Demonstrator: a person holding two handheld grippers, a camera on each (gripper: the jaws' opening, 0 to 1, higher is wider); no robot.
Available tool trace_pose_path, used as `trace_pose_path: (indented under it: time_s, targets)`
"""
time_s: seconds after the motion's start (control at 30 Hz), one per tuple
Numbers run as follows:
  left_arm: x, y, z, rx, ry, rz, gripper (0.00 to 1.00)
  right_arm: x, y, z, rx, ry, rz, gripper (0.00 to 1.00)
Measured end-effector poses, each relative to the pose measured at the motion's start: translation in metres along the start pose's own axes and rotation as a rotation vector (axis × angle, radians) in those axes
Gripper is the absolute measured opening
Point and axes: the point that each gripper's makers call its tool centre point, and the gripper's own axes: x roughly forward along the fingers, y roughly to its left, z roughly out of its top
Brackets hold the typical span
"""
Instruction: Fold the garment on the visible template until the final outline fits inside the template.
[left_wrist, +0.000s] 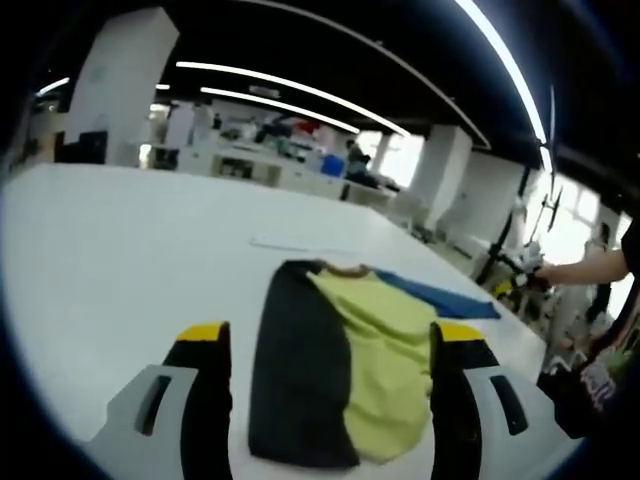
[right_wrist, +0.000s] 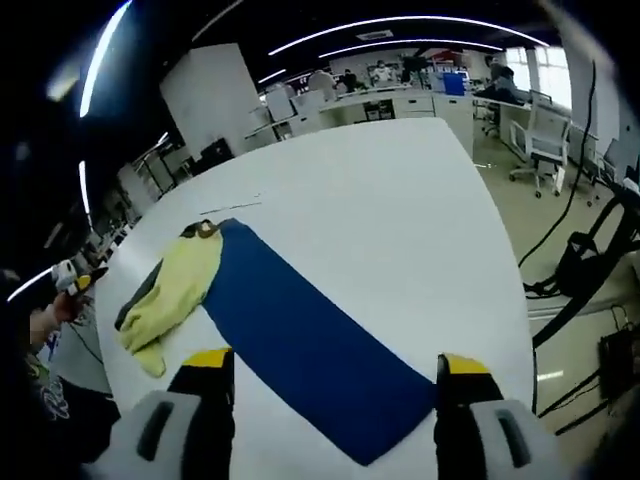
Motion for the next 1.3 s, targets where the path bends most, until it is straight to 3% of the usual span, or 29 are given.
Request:
trace_pose_path:
  time_s: [0.23, 0.4, 0.93, 1.3]
  targets:
    - [-0.005, 0.004, 0.009, 0.006, -0.020, 0.001, 0.78, -0.004, 0.033, -0.004, -0.069, -0.032, 0.067, 0.94]
    - [-0.008, 0.005, 0.010, 0.009, -0.027, 0.002, 0.78, -0.017, 0.046, 0.002, -0.098, -0.108, 0.099, 1.00]
    - [-0.015, 0.007, 0.005, 0.017, -0.017, -0.009, 0.79, -0.026, 0.077, 0.002, -0.121, -0.169, 0.133, 0.99]
    - [-0.026, 0.028, -0.014, -0.016, 0.020, 0.038, 0.72, -0.030, 0.094, -0.002, -0.131, -0.177, 0.162, 0.96]
